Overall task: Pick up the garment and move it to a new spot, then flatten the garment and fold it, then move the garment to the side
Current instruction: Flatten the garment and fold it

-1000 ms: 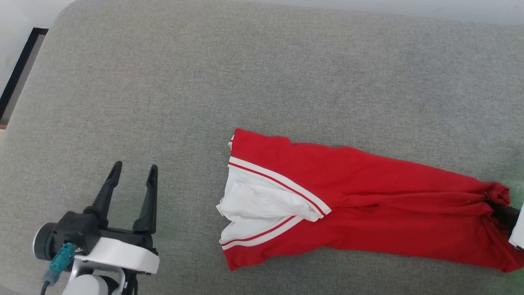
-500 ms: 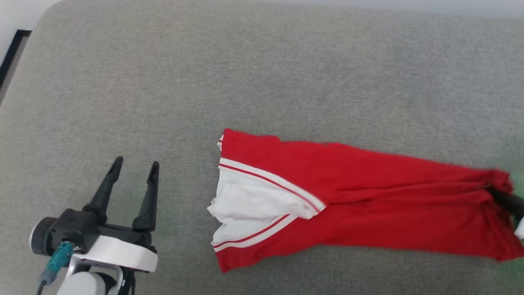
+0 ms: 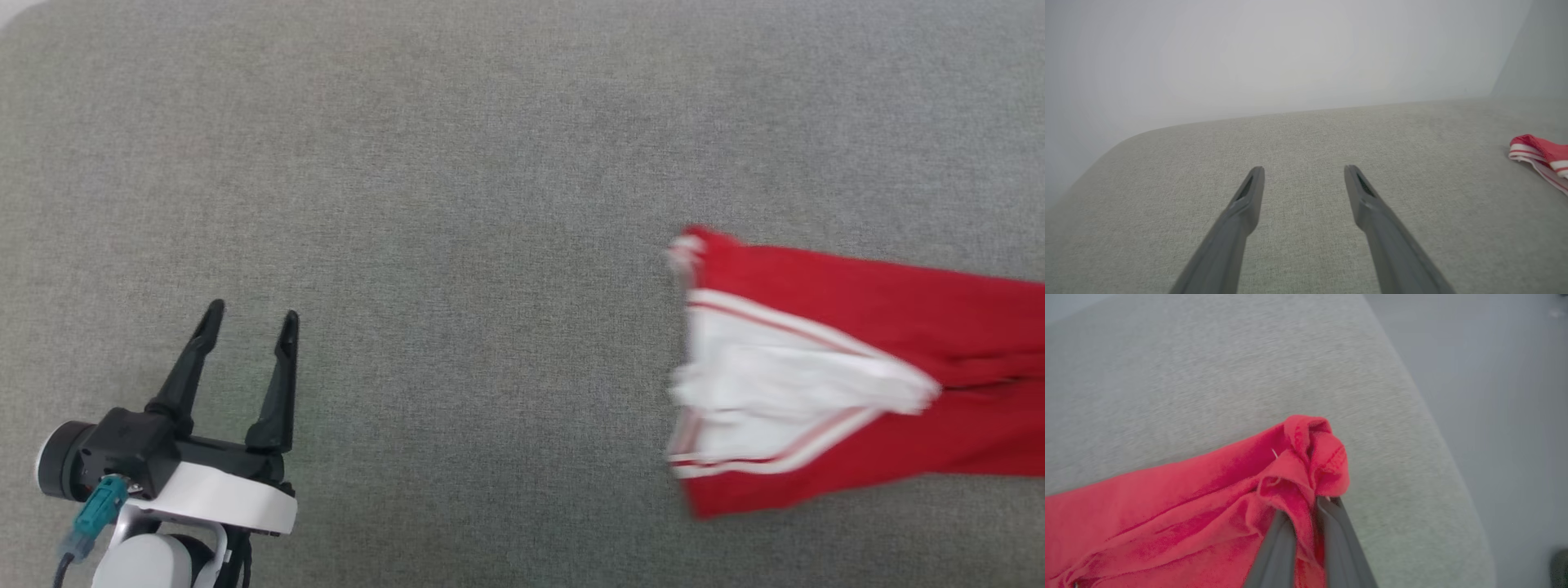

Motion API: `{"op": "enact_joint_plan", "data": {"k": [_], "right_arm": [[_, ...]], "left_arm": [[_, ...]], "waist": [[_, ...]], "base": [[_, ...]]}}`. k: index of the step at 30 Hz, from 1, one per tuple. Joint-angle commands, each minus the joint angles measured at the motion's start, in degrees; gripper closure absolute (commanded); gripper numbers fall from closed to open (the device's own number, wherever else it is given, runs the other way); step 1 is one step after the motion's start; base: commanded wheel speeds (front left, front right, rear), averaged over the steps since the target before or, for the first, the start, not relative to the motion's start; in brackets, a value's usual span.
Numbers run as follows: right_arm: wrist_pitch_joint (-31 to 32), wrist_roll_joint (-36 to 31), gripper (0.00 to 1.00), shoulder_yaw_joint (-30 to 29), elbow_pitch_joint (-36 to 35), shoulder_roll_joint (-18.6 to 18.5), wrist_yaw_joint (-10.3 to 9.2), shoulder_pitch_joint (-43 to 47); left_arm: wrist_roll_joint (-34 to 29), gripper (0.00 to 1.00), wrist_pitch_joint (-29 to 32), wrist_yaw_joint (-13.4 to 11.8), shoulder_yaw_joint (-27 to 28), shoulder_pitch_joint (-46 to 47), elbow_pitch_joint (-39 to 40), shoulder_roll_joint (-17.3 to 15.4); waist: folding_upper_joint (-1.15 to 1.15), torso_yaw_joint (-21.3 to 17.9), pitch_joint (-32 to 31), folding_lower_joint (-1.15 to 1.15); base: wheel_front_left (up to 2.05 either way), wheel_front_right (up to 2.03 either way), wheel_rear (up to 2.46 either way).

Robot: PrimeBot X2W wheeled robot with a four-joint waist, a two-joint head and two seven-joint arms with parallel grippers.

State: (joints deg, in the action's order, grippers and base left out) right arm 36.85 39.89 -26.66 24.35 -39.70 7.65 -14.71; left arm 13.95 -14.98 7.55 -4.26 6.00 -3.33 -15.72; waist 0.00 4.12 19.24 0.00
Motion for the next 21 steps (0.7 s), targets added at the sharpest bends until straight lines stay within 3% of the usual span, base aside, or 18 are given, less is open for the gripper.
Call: {"op": "enact_joint_plan", "data": {"k": [1, 5, 9, 21], "right_arm": [[-0.5, -0.7, 1.0, -1.0, 0.4, -0.4, -0.31, -0.6], [-0.4, -2.0, 1.0, -3.4, 1.3, -0.1, -0.22, -1.6], [0.6, -1.6, 1.0, -1.1, -1.3, 1.6, -0.19, -1.3], [7.2, -1.5, 1.0, 17.1, -23.8, 6.4, -0.18, 4.3]], "left_arm": [[0.0, 0.0, -0.3, -0.1, -0.2, 0.8, -0.1, -0.2], [0.5, 0.0, -0.3, -0.1, -0.4, 0.5, -0.6, -0.3], [0.4, 0.0, -0.3, -0.1, -0.9, -0.2, -1.4, -0.2], [0.9, 0.0, -0.3, -0.1, -2.4, -1.5, -2.6, -0.3]], "waist": [[0.0, 0.1, 0.0, 0.0], [0.0, 0.1, -0.5, 0.0], [0.0, 0.0, -1.3, 0.0], [0.0, 0.9, -4.0, 0.0]], "base": [[0.0, 0.0, 0.0], [0.0, 0.0, 0.0], [0.0, 0.0, 0.0], [0.0, 0.0, 0.0]]}}
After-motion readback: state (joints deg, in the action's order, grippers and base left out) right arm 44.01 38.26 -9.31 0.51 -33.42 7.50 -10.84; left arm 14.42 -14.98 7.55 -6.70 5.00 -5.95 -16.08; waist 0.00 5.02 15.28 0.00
